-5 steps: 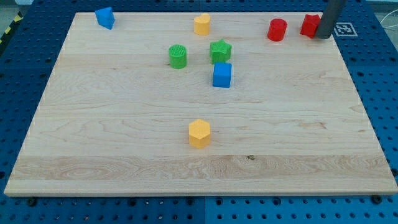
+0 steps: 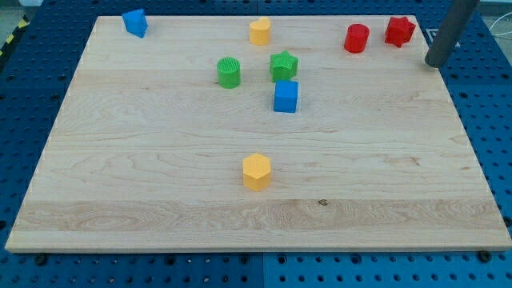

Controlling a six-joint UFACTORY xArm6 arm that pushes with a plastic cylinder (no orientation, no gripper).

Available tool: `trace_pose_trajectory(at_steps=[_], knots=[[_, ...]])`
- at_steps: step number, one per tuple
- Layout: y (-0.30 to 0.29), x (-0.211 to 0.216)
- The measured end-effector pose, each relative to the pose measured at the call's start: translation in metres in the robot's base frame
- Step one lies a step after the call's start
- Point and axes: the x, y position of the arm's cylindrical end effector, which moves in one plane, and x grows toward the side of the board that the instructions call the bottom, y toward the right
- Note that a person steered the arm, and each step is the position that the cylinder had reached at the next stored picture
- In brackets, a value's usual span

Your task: Point your arm towards the yellow hexagon

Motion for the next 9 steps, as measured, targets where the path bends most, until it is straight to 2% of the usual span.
trace_pose_trajectory(at_steps=[1, 2, 4, 5, 7, 9], knots=[[0.020, 0.058], [0.036, 0.134], [0.040, 0.215], [0.000, 0.258], [-0.087, 0.260], [-0.109, 0.253]])
